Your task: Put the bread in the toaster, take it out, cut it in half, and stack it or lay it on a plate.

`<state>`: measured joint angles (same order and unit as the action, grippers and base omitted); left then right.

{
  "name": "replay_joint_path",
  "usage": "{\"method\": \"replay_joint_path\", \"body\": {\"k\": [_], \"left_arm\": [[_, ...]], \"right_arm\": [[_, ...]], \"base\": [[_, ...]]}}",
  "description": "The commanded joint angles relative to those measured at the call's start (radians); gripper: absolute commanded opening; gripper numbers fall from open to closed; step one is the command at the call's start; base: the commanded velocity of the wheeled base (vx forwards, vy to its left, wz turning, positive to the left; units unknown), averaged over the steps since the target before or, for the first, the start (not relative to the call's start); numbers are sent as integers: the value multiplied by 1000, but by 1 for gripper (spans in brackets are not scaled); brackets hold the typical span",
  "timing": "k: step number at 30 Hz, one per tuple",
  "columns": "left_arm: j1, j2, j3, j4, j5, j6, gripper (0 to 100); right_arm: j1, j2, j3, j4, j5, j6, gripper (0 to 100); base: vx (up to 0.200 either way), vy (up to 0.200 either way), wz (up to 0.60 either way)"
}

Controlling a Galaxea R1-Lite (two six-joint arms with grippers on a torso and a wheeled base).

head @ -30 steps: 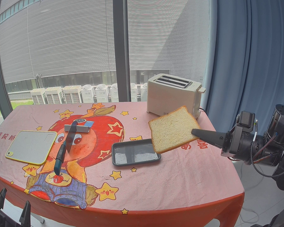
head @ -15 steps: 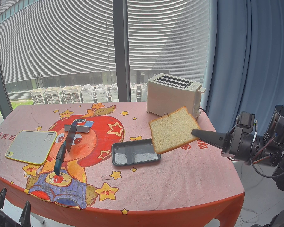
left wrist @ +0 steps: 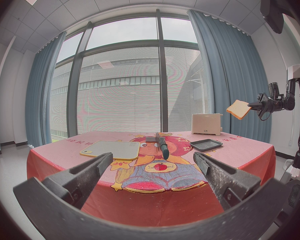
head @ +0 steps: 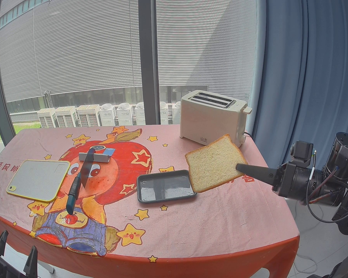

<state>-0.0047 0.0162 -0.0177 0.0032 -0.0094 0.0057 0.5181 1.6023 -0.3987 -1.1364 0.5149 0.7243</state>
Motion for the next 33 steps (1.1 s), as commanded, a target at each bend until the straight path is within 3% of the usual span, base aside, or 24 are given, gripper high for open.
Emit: {"method": "replay_joint_path", "body": {"k": [1, 5, 9, 13, 33], "left_arm": [[0, -16, 18, 0, 0, 0, 100], [0, -16, 18, 0, 0, 0, 100], [0, -16, 18, 0, 0, 0, 100], [0, -16, 18, 0, 0, 0, 100], [0, -16, 18, 0, 0, 0, 100]], "right_arm": [[-3, -1, 1, 0, 1, 0, 0], [-13, 1, 1, -2, 1, -8, 0], [-32, 4, 12, 1, 1, -95, 0], [-32, 4, 20, 3, -1, -137, 0], [-36, 2, 20, 3, -1, -143, 0]], "base": [[0, 0, 0], [0, 0, 0], [0, 0, 0], [0, 0, 0], [0, 0, 0]]}}
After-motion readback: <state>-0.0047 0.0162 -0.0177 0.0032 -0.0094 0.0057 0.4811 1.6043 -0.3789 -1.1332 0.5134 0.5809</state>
